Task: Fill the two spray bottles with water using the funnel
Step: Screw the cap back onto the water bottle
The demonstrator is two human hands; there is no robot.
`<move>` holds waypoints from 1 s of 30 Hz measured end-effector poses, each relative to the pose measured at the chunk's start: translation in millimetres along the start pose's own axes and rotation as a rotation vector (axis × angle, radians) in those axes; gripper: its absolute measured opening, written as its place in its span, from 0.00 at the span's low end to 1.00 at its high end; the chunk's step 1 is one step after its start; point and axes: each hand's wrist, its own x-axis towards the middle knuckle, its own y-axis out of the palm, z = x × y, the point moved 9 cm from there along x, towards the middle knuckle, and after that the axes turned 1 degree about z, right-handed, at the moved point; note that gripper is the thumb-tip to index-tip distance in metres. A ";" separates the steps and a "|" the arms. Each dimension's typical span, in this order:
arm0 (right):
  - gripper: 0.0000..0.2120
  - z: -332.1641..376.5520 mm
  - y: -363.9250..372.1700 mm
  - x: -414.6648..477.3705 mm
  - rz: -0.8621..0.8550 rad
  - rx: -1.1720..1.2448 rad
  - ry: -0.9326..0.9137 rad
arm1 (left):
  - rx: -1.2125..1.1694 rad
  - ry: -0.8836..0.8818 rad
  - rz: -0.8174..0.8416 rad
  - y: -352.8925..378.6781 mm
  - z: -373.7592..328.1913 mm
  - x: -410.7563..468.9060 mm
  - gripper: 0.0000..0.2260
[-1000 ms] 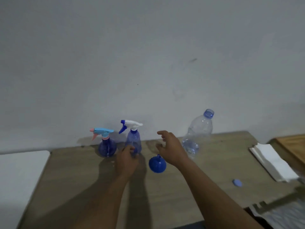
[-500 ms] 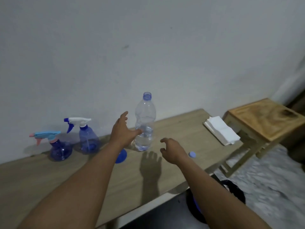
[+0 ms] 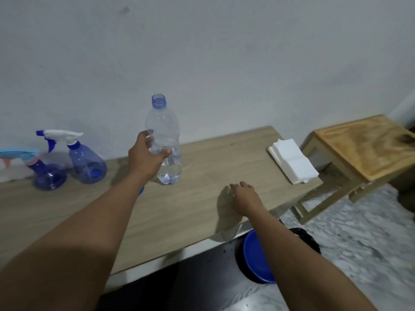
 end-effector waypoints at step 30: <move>0.14 232.6 -292.7 -34.8 -0.312 0.402 -0.753 | -0.169 -0.110 0.031 11.9 13.9 -4.8 0.26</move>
